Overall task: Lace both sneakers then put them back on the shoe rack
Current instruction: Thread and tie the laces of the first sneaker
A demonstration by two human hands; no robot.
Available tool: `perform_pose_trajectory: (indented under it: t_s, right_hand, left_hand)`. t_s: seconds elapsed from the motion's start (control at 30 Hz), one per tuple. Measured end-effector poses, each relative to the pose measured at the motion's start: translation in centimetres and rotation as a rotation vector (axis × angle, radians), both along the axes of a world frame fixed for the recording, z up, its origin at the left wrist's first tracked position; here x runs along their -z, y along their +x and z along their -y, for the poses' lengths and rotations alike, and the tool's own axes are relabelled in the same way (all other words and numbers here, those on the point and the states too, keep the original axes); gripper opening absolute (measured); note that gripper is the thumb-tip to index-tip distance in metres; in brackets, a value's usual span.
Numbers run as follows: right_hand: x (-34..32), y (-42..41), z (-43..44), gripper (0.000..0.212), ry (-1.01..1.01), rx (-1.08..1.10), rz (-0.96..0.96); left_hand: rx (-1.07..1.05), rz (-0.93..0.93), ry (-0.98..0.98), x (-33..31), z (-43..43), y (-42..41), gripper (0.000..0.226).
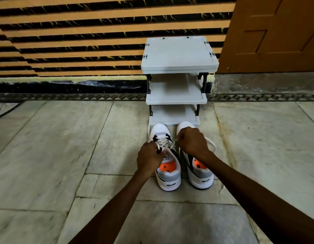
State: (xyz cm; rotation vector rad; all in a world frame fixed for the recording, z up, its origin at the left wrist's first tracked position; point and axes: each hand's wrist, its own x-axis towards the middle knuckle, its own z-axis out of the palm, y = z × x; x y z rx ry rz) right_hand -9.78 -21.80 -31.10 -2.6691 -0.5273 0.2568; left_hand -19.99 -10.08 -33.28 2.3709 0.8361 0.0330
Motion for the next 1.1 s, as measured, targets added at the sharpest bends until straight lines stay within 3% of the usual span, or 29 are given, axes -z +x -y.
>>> perform_pose_trajectory:
  t_s: [0.1,0.2,0.27,0.37,0.43,0.6,0.67,0.8,0.9,1.0,1.1]
  right_hand:
    - [1.2,-0.4,-0.2,0.037,0.032,0.018,-0.177]
    - [2.2,-0.9,-0.3,0.046,0.112,0.036,-0.229]
    - [2.6,-1.2,-0.5,0.041,0.170,0.051,-0.239]
    - [2.9,-1.5,-1.0,0.016,0.304,0.060,-0.285]
    - [2.6,-1.8,-1.1,0.006,0.382,0.061,-0.343]
    - [1.9,-2.1,-1.2,0.002,0.594,0.103,-0.484]
    - [1.5,-2.1,-1.2,0.003,0.709,0.128,-0.584]
    - [1.3,-1.1,-1.7,0.015,0.802,0.142,-0.541]
    - [0.9,-0.5,-1.7,0.014,0.596,-0.085,-0.345]
    - [0.2,-1.1,-1.7,0.034,0.475,-0.324,-0.314]
    - [0.4,-1.8,-1.9,0.029,0.480,-0.315,-0.252]
  left_hand:
    - [0.010,0.076,0.000,0.2,-0.3,0.0,0.028]
    - [0.061,0.110,0.010,0.3,-0.6,-0.1,0.025]
    - [0.079,0.119,0.010,0.3,-0.8,-0.2,0.022]
    - [0.086,0.126,-0.029,0.6,-1.0,-0.3,0.021]
    - [0.075,0.134,-0.117,0.8,-1.4,-0.3,0.019]
    - [-0.077,0.179,-0.588,-0.4,-2.8,0.3,0.012]
    - [-0.077,0.216,-0.681,-1.2,-3.4,0.8,0.011]
    - [0.002,0.275,-0.626,-3.2,-3.9,1.7,0.007]
    - [0.071,0.362,-0.482,-4.7,-3.7,2.5,0.011]
    - [0.156,0.450,-0.261,-5.4,-3.5,3.3,0.016]
    - [0.192,0.414,-0.223,-5.3,-3.8,3.7,0.019]
